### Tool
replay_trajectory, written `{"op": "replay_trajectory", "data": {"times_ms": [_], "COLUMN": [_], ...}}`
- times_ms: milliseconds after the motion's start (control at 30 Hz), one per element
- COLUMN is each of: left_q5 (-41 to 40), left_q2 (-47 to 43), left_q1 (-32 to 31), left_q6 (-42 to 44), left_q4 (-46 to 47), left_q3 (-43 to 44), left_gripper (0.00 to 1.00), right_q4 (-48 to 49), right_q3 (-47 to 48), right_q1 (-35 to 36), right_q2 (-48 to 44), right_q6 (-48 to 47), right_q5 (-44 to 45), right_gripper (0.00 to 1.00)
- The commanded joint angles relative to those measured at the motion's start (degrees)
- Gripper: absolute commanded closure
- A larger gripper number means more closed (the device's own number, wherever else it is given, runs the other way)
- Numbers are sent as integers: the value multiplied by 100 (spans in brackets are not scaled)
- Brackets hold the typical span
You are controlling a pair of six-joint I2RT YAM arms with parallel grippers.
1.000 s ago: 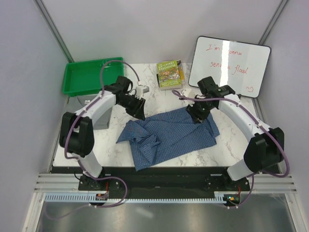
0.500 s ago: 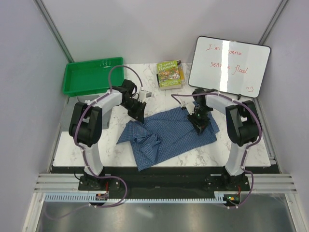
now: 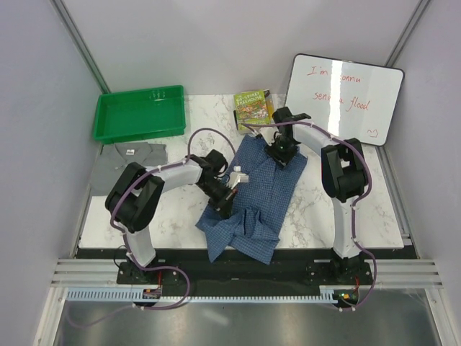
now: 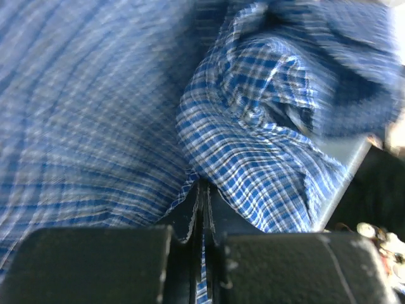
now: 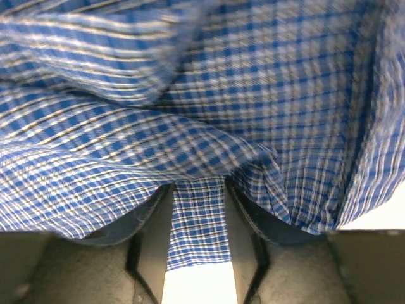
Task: Fold and stack the long sleeve shirts
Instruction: Fold the shirt
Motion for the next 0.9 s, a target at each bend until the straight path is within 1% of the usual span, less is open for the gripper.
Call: {"op": "replay_trajectory", "data": {"times_ms": [0, 67, 100, 133, 167, 200, 233, 267, 300, 333, 367, 400, 433, 467, 500, 533, 567, 600, 633, 667, 700, 733, 800, 867], "left_q5": [1122, 1438, 1483, 1501, 1510, 1484, 1379, 1230, 1133, 967, 582, 474, 342, 254, 175, 43, -19, -89, -307, -414, -545, -782, -942, -951], "left_q2": [-279, -595, -761, -1155, -1341, -1569, -1737, -2000, -2115, -2230, -2544, -2713, -2906, -3247, -3398, -3504, -3636, -3654, -3646, -3620, -3515, -3418, -3173, -3049], "left_q1": [-162, 162, 312, 626, 769, 901, 1015, 999, 938, 720, 570, 246, 51, -168, -666, -941, -1213, -1782, -2075, -2356, -2829, -3025, -3403, -3501], "left_q6": [-803, -1030, -1093, -1120, -928, -700, 216, 903, 1580, 2640, 3025, 3420, 4181, 4441, 4687, 5133, 5329, 5514, 5820, 5884, 5928, 6033, 6095, 6175], "left_q4": [225, 365, 592, 664, 691, 569, 263, -149, -1075, -1389, -1549, -1881, -1971, -2007, -1999, -1990, -1972, -1964, -1911, -1832, -1710, -1569, -1367, -1200], "left_q3": [323, 324, 280, 263, 271, 341, 446, 595, 866, 921, 895, 730, 606, 457, 186, 79, -70, -115, -150, -185, -195, -186, -133, -124], "left_gripper": [98, 93, 81, 73, 68, 56, 47, 41, 35, 32, 30, 29, 21, 16, 14, 14, 11, 10, 10, 9, 9, 9, 10, 14], "right_q4": [144, 21, -58, -102, -364, -497, -577, -821, -954, -1042, -1148, -1157, -1149, -1175, -1166, -1088, -1018, -991, -999, -999, -991, -973, -999, -1034], "right_q3": [112, 147, 191, 217, 313, 358, 367, 349, 332, 149, -1, -159, -517, -677, -827, -1107, -1223, -1311, -1399, -1435, -1452, -1487, -1523, -1602], "right_q1": [-61, -202, -254, -316, -316, -316, -316, -308, -299, -281, -272, -211, -176, -132, -45, 0, 52, 166, 228, 263, 333, 343, 334, 334], "right_q2": [-444, -768, -866, -954, -1085, -1139, -1209, -1270, -1297, -1332, -1428, -1508, -1569, -1648, -1693, -1789, -1816, -1825, -1816, -1807, -1807, -1790, -1824, -2061], "right_q6": [-124, -62, -53, 77, 105, 157, 384, 473, 570, 675, 816, 904, 1009, 1089, 1098, 1072, 1098, 1063, 1020, 967, 966, 966, 949, 879], "right_q5": [-167, -464, -631, -729, -1069, -1264, -1457, -2007, -2265, -2563, -3062, -3276, -3461, -3733, -3840, -3928, -3955, -3964, -3973, -3964, -3842, -3815, -3701, -3604], "right_gripper": [50, 46, 45, 45, 43, 43, 43, 43, 43, 44, 45, 45, 45, 46, 46, 46, 46, 46, 47, 47, 47, 48, 48, 50]}}
